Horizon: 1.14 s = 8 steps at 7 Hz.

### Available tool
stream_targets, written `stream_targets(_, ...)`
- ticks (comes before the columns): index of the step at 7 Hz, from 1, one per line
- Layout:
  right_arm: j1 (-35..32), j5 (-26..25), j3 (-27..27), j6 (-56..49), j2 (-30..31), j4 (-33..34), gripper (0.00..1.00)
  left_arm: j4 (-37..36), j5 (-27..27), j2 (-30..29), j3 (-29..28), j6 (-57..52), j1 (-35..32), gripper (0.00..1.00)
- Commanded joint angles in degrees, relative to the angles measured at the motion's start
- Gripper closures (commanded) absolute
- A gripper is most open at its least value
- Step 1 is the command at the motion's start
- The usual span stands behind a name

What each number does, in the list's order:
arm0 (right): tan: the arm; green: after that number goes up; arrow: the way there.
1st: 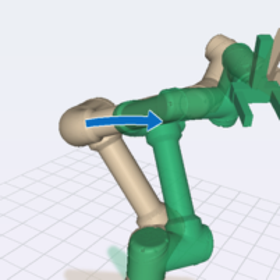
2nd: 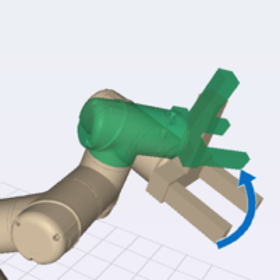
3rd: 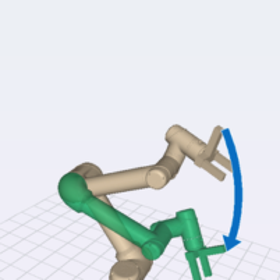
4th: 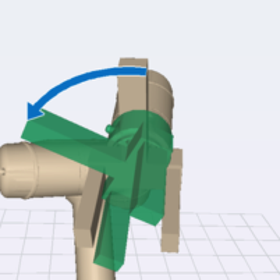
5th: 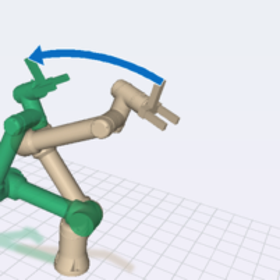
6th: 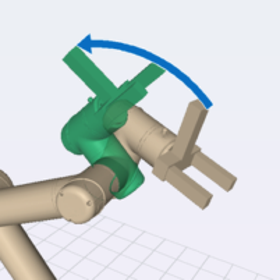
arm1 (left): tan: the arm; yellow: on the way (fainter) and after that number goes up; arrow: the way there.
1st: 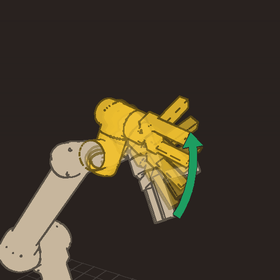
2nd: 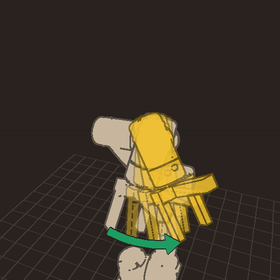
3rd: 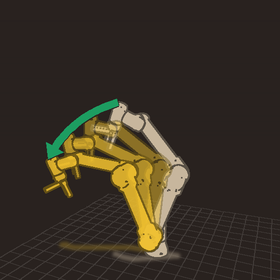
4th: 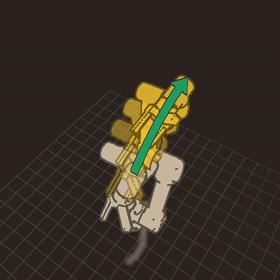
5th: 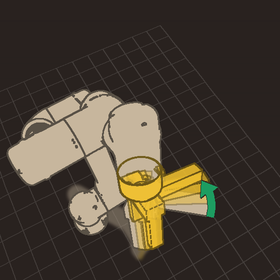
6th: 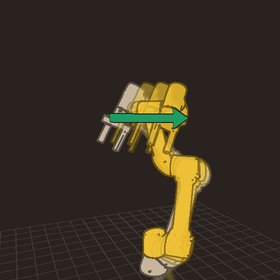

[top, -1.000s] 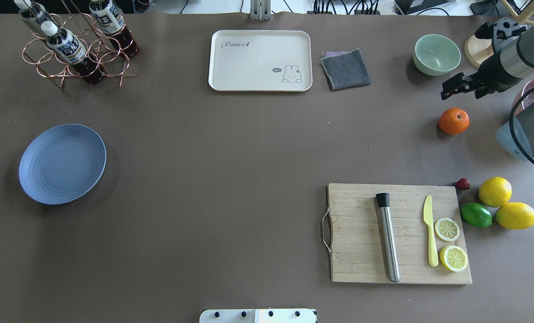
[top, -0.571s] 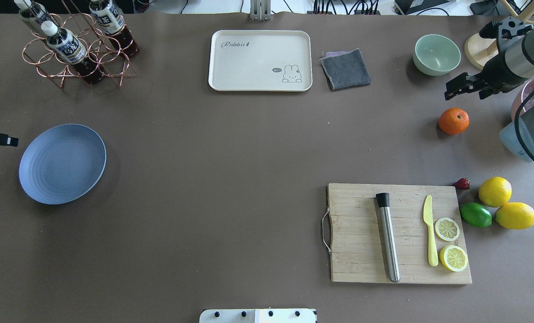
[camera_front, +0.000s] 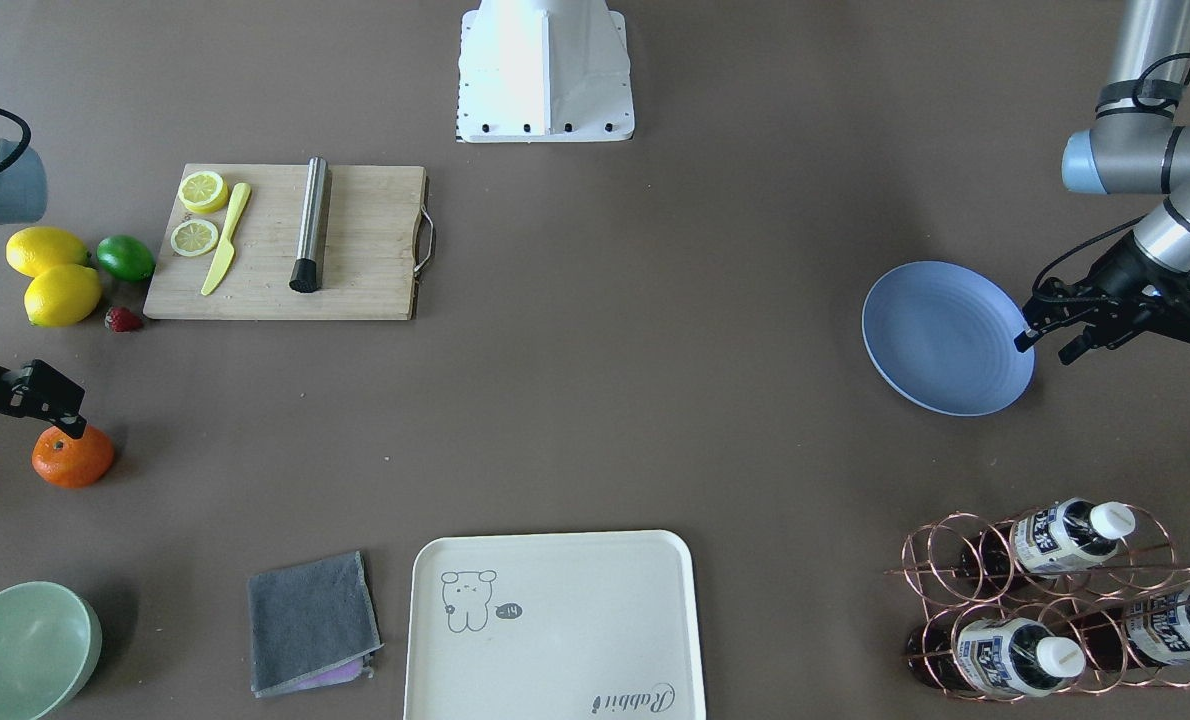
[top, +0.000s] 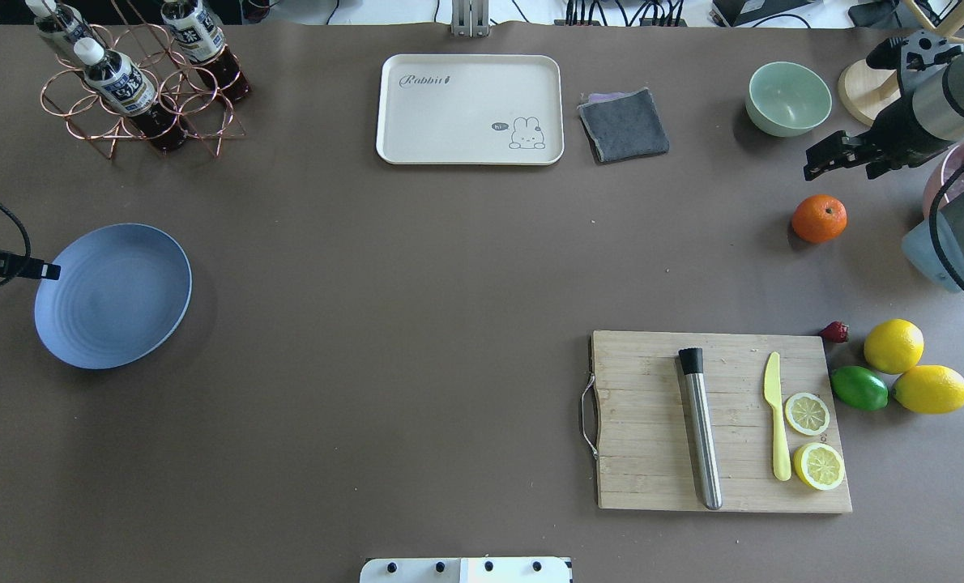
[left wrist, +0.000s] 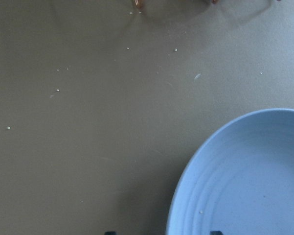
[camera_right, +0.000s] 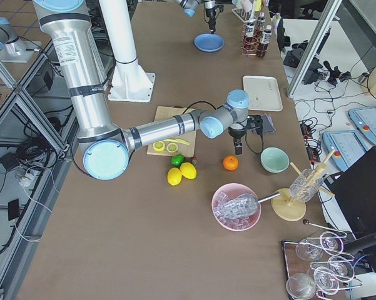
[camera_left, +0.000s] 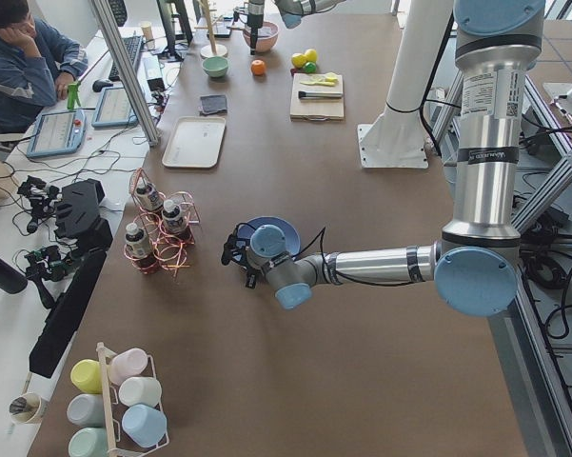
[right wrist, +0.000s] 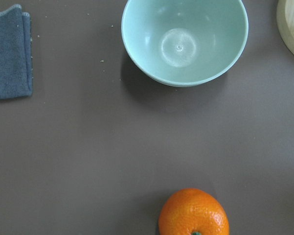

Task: Pick orange to plate
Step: 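Push the blue plate toward the table center with the left gripper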

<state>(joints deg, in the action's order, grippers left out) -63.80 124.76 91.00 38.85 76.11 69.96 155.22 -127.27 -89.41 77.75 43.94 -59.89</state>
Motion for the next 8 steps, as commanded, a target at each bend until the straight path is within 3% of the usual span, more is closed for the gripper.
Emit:
stream_targets(1,0.08,-0.22,-0.3,0.0,0.0,0.0,0.01,3.31,0.01,0.38,-2.06,-0.08,1.17,0.42)
stream_targets(2,0.08,-0.31,-0.39,0.0,0.0,-0.09,0.01,4.98,0.01,0.38,-3.03,-0.08,1.53,0.47)
stream_targets(3,0.08,-0.22,-0.3,0.0,0.0,-0.09,0.01,5.09,0.01,0.38,-3.04,0.09,1.79,0.61)
stream_targets(4,0.08,-0.22,-0.13,0.0,0.0,-0.09,0.01,5.18,-0.34,0.38,-2.43,0.09,1.88,0.99)
stream_targets(7,0.08,-0.13,-0.04,0.0,0.0,-0.09,0.01,7.11,-1.22,0.29,-1.64,1.83,1.97,1.0)
stream_targets(8,0.08,-0.22,0.05,0.0,0.0,-0.09,0.01,7.37,-5.22,-0.32,1.15,8.55,1.45,1.0)
